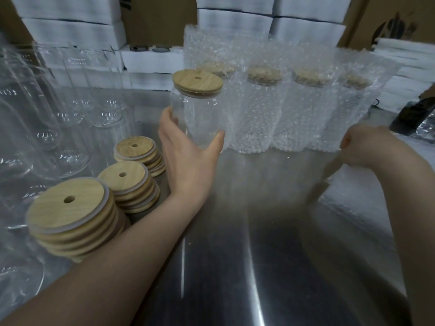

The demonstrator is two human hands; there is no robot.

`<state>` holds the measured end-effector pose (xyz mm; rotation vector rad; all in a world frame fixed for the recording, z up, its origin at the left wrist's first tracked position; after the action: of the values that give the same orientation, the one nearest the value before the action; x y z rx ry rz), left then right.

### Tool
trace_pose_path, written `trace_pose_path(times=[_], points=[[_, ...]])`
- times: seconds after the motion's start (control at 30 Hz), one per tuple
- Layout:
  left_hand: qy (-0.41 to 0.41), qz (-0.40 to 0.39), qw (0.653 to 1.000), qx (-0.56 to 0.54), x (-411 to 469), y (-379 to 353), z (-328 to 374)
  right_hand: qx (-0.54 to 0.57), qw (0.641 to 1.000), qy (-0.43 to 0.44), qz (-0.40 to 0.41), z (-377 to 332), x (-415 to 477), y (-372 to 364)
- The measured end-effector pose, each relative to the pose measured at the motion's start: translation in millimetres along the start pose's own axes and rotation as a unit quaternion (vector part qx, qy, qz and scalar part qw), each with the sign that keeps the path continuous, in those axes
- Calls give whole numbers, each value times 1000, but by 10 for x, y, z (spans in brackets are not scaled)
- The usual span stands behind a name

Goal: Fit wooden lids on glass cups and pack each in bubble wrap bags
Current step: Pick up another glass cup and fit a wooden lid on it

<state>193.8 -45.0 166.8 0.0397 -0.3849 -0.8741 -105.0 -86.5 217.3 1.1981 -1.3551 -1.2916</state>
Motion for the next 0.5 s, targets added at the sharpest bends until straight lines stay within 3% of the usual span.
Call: trace_pose_path(times=[0.5], points=[[-54, 22, 998, 33, -35, 63, 112, 48, 993, 21, 109, -5, -48, 119]])
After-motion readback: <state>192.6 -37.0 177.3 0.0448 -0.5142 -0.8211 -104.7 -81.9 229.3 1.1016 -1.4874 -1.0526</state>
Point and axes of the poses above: each hand's wrist, its own x-axis towards the middle knuckle, its own y-axis out of the back of the hand, z = x × y, the point moved 5 cm from there along x, towards the middle knuckle, and after that the axes turned 13 degrees about y, right-handed, at the moved point
